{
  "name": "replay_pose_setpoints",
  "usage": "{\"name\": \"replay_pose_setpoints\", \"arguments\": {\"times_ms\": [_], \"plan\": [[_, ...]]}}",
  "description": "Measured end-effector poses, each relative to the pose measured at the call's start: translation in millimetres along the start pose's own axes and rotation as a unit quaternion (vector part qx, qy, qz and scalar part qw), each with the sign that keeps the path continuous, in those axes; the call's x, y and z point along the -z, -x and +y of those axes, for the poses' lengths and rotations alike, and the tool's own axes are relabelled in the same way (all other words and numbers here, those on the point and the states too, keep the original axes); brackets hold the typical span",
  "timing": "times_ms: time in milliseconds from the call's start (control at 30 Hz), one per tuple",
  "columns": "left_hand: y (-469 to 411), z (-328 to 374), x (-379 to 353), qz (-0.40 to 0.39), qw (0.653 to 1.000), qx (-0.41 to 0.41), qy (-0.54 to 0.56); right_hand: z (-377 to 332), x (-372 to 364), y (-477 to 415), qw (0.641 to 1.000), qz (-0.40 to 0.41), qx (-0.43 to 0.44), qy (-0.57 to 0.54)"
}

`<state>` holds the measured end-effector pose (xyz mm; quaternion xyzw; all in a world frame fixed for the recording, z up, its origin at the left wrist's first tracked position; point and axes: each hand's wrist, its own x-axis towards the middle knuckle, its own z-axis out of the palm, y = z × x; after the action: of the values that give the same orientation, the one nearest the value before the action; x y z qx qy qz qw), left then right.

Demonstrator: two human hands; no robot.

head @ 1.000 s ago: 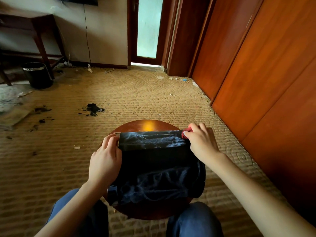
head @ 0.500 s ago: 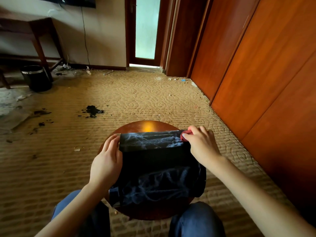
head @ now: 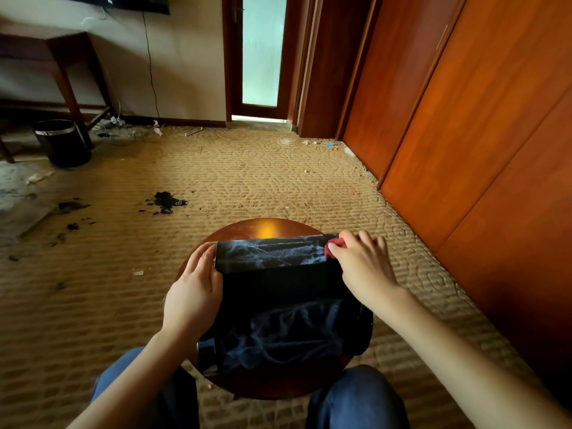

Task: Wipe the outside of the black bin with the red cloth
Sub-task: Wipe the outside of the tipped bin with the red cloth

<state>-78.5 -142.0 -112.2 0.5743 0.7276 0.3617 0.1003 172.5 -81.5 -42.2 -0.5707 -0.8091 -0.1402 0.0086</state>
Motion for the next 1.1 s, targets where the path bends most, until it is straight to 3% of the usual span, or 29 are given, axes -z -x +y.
{"name": "replay_pose_setpoints", "arguments": {"times_ms": [67, 200, 367, 567, 733, 833, 900, 1000, 1100], "plan": [[-3.1, -0.9, -0.6, 0.0, 1.0, -0.002, -0.011, -9.8, 1.6, -14.1, 0.999, -0.015, -0.004, 0.036], [-13.5, -2.2, -2.4, 0.0, 0.999, 0.0, -0.036, -24.4, -8.1, -4.1, 0.993, 0.083, 0.0, 0.083], [-9.2, -5.0, -3.2, 0.004, 1.0, -0.011, -0.021, -28.3, -4.5, 32.1, 0.995, 0.055, 0.023, 0.075], [-6.5, -7.4, -2.9, 0.007, 1.0, -0.013, -0.018, -0.3, 0.6, -1.2, 0.997, 0.002, -0.043, 0.056], [-10.7, -6.1, -3.7, 0.017, 1.0, -0.001, 0.019, -22.9, -14.2, 34.9, 0.988, 0.149, 0.035, 0.005], [-5.8, -5.4, -5.0, 0.032, 0.999, -0.007, 0.037, -31.1, -11.0, 50.6, 0.982, 0.167, 0.087, -0.015], [-1.6, -6.9, -5.8, 0.04, 0.998, -0.014, 0.041, -15.9, -12.8, 39.7, 0.985, 0.16, 0.065, -0.014], [-0.7, -7.0, -6.0, 0.041, 0.998, -0.016, 0.04, 16.1, -17.7, 11.9, 0.992, 0.122, -0.036, -0.019], [-7.1, -6.2, -6.4, 0.04, 0.998, -0.005, 0.04, 3.9, -23.0, 8.7, 0.99, 0.131, -0.048, -0.034]]}}
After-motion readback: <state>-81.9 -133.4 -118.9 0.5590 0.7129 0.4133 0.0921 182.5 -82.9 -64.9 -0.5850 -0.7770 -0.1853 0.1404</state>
